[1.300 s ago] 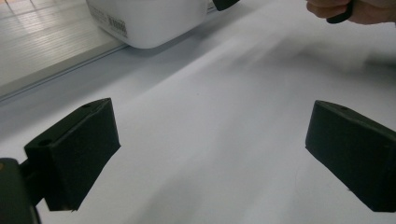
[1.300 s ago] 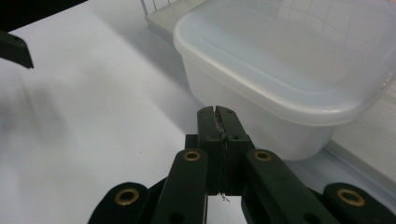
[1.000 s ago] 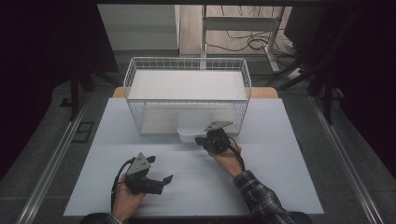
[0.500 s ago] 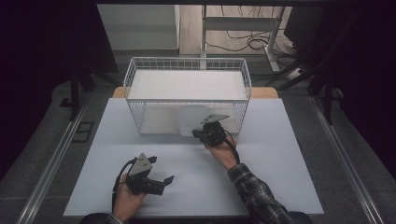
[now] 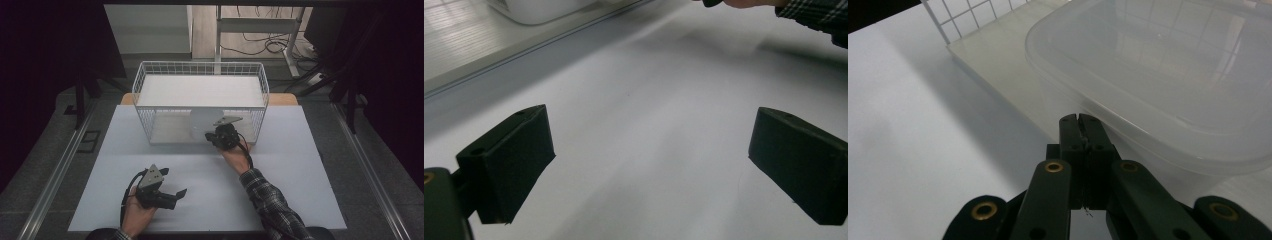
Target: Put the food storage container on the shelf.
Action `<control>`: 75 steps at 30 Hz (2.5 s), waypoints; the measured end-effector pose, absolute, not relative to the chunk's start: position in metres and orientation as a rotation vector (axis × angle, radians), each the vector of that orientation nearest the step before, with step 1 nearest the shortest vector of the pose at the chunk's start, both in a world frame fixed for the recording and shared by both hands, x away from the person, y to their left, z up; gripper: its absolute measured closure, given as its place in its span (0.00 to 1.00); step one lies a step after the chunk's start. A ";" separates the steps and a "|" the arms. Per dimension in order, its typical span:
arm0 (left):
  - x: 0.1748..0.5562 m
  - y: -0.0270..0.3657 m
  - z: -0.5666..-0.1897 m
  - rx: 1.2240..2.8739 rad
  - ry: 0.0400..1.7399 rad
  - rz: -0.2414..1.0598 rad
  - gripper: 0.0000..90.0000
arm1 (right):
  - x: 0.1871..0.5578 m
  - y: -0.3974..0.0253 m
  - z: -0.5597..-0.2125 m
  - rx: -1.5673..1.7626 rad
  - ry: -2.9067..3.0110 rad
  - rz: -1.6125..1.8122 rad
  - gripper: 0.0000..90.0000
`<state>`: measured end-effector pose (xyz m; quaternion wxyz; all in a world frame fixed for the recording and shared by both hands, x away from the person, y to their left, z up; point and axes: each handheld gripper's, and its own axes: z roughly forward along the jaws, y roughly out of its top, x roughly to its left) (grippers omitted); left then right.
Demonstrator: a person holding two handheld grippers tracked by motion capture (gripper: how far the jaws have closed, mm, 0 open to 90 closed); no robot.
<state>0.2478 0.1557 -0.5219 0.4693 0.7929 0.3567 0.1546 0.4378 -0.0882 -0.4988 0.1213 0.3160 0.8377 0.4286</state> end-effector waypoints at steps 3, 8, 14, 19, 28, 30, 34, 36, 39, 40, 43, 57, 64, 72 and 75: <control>0.248 0.155 -0.522 1.946 0.872 0.376 0.04 | 0.441 -0.088 -0.500 0.922 2.447 1.240 0.99; 0.248 0.155 -0.522 1.945 0.870 0.379 0.04 | 0.445 -0.089 -0.502 0.960 2.443 1.238 0.98; 0.248 0.156 -0.521 1.938 0.872 0.378 0.04 | 0.445 -0.087 -0.502 0.953 2.442 1.240 0.98; 0.247 0.156 -0.521 1.934 0.870 0.381 0.04 | 0.441 -0.087 -0.498 0.935 2.446 1.247 0.96; 0.248 0.158 -0.521 1.916 0.871 0.365 0.04 | 0.431 -0.083 -0.494 0.899 2.474 1.256 0.84; 0.248 0.158 -0.522 1.914 0.872 0.361 0.04 | 0.428 -0.082 -0.493 0.883 2.476 1.252 0.81; 0.248 0.158 -0.522 1.913 0.873 0.356 0.03 | 0.422 -0.082 -0.489 0.860 2.477 1.248 0.74; 0.249 0.158 -0.522 1.913 0.874 0.354 0.03 | 0.419 -0.083 -0.488 0.863 2.476 1.251 0.70; 0.249 0.158 -0.522 1.913 0.875 0.350 0.03 | 0.416 -0.086 -0.486 0.866 2.481 1.261 0.61; 0.249 0.158 -0.522 1.913 0.875 0.349 0.03 | 0.415 -0.087 -0.486 0.871 2.483 1.263 0.58; 0.249 0.158 -0.523 1.915 0.876 0.345 0.03 | 0.413 -0.090 -0.487 0.884 2.495 1.265 0.44; 0.250 0.159 -0.523 1.919 0.882 0.331 0.03 | 0.385 -0.119 -0.481 0.841 2.521 1.297 0.09; 0.249 0.160 -0.522 1.915 0.884 0.332 0.03 | 0.366 -0.142 -0.476 0.839 2.518 1.312 0.05; 0.249 0.165 -0.520 1.903 0.889 0.343 0.03 | 0.343 -0.178 -0.476 0.883 2.467 1.324 0.05; 0.246 0.168 -0.518 1.900 0.885 0.364 0.03 | 0.336 -0.190 -0.477 0.906 2.435 1.326 0.05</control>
